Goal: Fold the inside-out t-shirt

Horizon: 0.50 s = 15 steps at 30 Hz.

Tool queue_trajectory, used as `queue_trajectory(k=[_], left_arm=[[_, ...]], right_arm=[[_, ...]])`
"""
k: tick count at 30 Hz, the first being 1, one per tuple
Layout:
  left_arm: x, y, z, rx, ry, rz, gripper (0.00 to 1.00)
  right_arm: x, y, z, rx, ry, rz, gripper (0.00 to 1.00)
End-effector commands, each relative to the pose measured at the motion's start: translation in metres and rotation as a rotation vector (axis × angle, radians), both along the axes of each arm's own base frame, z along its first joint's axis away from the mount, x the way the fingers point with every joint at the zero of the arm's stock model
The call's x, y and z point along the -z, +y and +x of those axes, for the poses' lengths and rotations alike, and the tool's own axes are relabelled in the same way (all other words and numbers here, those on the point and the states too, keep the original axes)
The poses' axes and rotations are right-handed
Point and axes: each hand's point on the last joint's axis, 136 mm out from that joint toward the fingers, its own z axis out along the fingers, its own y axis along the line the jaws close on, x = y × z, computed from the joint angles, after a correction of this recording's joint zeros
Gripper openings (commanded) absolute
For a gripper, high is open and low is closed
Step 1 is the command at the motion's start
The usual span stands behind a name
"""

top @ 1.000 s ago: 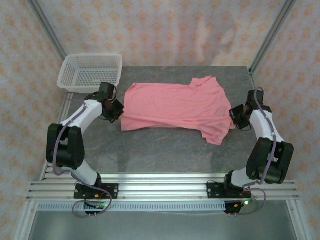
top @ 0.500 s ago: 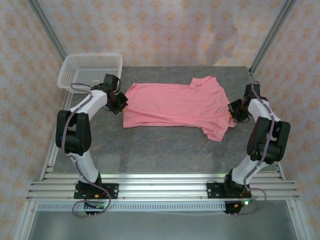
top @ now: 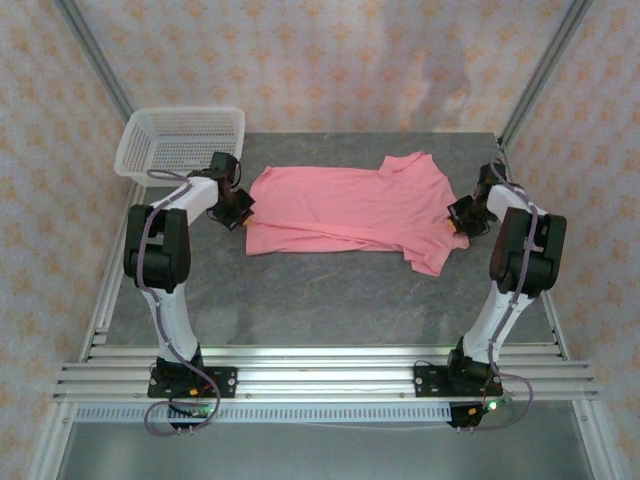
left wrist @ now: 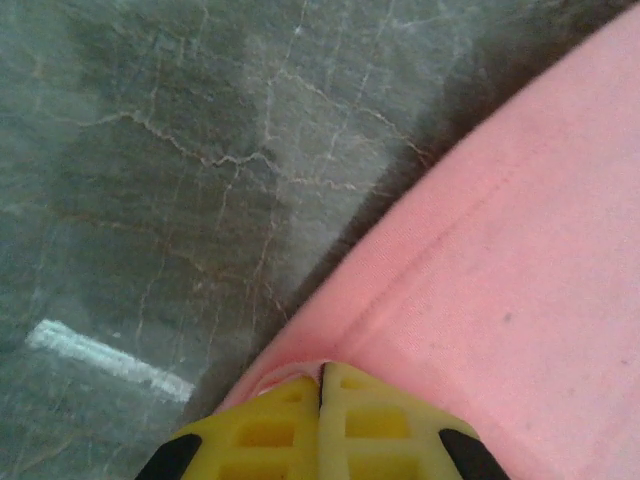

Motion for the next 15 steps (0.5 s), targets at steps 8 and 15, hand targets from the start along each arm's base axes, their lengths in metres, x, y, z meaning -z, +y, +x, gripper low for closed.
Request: queue_trajectory(k=[8,15], left_arm=[[-0.084,0.016,0.009,0.091,-0.201,0.107,0.46],[-0.117,-0.04,-0.037,0.333,-0.276,0.109,0.45]], right_arm=[[-0.07,-0.015,-0.059,-0.011,-0.004,-0.191,0.36],[-0.037,0.031,-0.129,-0.087,-0.009,-0.065,0.4]])
